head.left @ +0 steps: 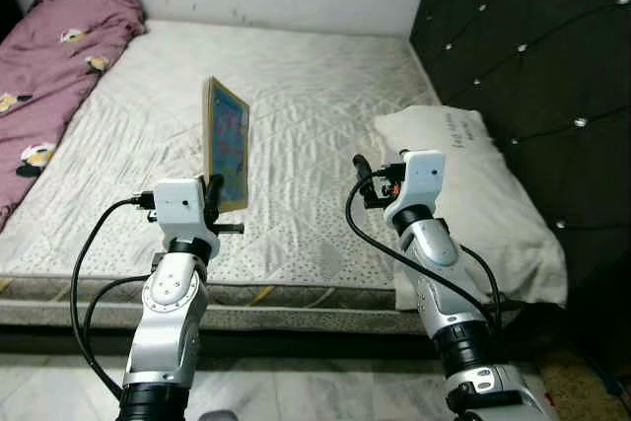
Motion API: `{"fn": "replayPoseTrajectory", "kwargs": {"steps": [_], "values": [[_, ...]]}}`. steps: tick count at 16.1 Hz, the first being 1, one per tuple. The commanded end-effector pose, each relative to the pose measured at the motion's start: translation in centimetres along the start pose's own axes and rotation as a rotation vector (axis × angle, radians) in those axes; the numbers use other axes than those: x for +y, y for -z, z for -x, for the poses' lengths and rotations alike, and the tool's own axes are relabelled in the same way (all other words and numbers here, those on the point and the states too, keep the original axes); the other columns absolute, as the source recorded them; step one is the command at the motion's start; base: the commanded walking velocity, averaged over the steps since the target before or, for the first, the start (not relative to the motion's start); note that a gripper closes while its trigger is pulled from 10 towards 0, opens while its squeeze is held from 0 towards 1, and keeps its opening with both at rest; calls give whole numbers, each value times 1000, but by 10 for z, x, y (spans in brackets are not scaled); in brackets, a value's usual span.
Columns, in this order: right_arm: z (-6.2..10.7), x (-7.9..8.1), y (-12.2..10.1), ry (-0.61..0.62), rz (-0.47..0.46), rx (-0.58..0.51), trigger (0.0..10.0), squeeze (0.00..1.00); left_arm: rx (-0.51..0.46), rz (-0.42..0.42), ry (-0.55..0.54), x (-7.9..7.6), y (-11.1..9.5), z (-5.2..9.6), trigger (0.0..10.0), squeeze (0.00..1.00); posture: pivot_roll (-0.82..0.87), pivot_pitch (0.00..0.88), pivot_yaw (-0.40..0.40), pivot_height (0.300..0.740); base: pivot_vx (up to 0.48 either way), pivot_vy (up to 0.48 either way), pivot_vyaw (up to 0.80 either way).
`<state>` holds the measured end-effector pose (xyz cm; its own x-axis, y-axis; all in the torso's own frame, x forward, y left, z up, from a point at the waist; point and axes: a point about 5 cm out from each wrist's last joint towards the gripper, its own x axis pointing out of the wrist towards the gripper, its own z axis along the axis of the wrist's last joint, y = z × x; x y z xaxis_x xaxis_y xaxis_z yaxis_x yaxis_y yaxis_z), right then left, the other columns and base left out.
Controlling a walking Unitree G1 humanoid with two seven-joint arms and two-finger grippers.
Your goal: Clean up the room
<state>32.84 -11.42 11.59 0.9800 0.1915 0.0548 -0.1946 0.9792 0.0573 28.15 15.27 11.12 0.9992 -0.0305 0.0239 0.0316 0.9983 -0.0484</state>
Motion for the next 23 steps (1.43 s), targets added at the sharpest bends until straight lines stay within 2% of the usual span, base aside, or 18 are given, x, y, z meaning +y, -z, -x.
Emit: {"fn": "replayPoseTrajectory", "kwargs": {"steps": [1, 17, 23], "values": [[-2, -3, -4, 12, 5, -12, 10000, 0, -61, -1, 7, -1, -12, -1, 10000, 0, 36, 0, -59, 740, 326, 0, 0], [-2, -4, -4, 29, 8, -14, 10000, 0, -53, -7, 14, -2, -10, -1, 10000, 0, 36, 0, -58, 740, 337, 0, 0], [-2, -4, -4, 31, 6, -11, 10000, 0, -28, -27, -32, 2, -8, -3, 10000, 0, 37, 0, -58, 740, 0, 0, 0]]}}
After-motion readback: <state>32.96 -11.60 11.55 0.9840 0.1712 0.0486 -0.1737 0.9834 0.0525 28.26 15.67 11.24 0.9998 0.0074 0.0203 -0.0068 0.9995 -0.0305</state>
